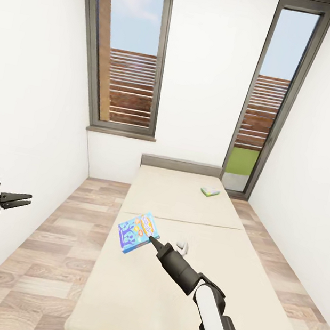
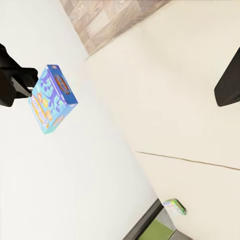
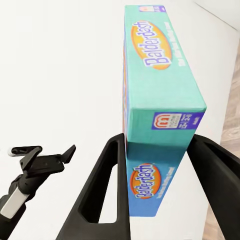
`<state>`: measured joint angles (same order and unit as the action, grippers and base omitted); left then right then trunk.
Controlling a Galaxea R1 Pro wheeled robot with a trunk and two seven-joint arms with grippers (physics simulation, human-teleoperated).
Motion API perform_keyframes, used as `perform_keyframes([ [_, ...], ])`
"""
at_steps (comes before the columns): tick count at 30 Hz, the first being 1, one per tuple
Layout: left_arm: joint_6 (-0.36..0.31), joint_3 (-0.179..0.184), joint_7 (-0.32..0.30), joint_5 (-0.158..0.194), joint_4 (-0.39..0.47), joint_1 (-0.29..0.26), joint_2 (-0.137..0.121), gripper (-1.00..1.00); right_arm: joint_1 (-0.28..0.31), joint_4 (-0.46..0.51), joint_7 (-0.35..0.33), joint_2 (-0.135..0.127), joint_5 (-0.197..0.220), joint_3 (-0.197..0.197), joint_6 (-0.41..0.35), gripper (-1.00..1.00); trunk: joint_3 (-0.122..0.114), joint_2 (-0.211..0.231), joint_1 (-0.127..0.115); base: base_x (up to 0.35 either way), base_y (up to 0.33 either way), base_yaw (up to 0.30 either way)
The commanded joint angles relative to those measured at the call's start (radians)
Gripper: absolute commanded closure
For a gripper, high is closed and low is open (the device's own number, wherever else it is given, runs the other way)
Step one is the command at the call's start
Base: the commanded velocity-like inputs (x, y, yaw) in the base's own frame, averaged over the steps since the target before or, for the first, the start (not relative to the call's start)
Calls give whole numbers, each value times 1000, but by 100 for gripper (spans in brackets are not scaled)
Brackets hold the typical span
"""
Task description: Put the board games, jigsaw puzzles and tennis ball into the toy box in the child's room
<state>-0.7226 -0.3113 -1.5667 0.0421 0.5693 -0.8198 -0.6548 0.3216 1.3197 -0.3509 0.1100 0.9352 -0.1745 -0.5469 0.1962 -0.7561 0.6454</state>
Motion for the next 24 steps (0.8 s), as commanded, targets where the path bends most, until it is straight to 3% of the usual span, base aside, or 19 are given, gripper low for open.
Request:
perform_keyframes([
  [1, -10, 0, -4, -1, 0, -1, 0, -100, 1, 0, 0, 0, 4, 1, -5, 100, -2, 6, -4, 0, 0, -28],
  [9, -9, 0, -4, -1, 0, 0, 0, -100, 1, -3, -1, 0, 5, 1, -5, 100, -12, 27, -15, 0, 0, -63],
  [19, -9, 0, -4, -1, 0, -1, 0, -100, 1, -3, -2, 0, 5, 1, -5, 100, -15, 27, -15, 0, 0, -261],
  [24, -9, 0, -4, -1, 0, -1, 0, -100, 1, -3, -2, 0, 5, 1, -5, 100, -34, 62, -34, 0, 0, -278],
])
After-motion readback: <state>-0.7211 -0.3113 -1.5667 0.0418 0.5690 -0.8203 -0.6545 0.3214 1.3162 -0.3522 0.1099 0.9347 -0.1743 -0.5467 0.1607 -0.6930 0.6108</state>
